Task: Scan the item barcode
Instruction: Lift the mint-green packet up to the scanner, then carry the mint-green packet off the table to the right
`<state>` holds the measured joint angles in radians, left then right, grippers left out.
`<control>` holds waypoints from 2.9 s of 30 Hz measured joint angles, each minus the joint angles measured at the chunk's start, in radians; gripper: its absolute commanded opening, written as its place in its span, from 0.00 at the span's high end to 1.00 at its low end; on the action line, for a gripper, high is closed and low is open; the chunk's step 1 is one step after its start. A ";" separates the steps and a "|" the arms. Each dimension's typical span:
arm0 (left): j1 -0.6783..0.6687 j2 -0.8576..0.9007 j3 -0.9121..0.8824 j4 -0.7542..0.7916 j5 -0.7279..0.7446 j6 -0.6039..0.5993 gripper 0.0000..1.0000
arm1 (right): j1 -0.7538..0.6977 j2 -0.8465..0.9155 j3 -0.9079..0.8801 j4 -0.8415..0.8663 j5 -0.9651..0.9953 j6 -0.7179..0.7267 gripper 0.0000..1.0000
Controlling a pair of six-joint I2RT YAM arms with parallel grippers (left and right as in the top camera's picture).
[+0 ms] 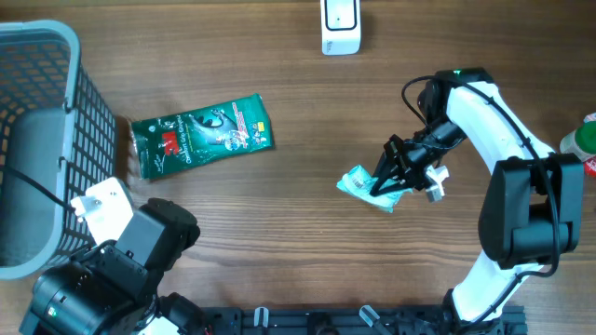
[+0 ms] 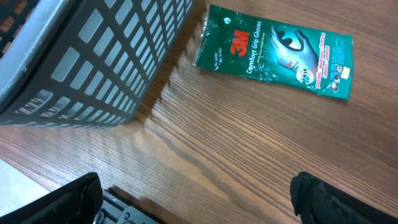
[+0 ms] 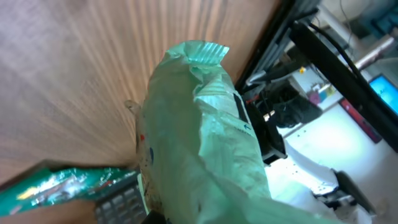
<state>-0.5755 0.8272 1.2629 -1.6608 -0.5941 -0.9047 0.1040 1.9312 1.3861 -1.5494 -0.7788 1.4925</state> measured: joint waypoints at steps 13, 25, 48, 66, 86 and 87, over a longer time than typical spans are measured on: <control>0.000 0.000 0.000 0.000 0.000 0.000 0.00 | 0.000 -0.051 -0.006 0.498 0.090 -0.506 0.96; 0.000 0.000 0.000 0.000 0.000 0.000 0.00 | 0.001 -0.362 -0.006 0.860 0.665 -0.196 0.95; 0.001 0.000 -0.002 0.000 0.000 0.000 0.00 | 0.200 0.383 0.083 2.214 1.132 -0.243 0.95; 0.001 0.000 -0.002 0.000 0.000 0.000 0.00 | 0.186 0.383 0.182 2.119 1.261 -0.718 0.96; 0.001 0.000 -0.002 0.000 0.000 0.000 0.00 | -0.562 0.290 0.206 1.281 1.456 -1.066 0.09; 0.001 0.000 -0.002 0.000 0.000 0.000 0.00 | -0.568 0.290 0.206 1.281 1.424 -1.082 0.03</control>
<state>-0.5747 0.8272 1.2613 -1.6608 -0.5941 -0.9047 -0.4644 2.2211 1.5921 -0.2687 0.6456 0.4107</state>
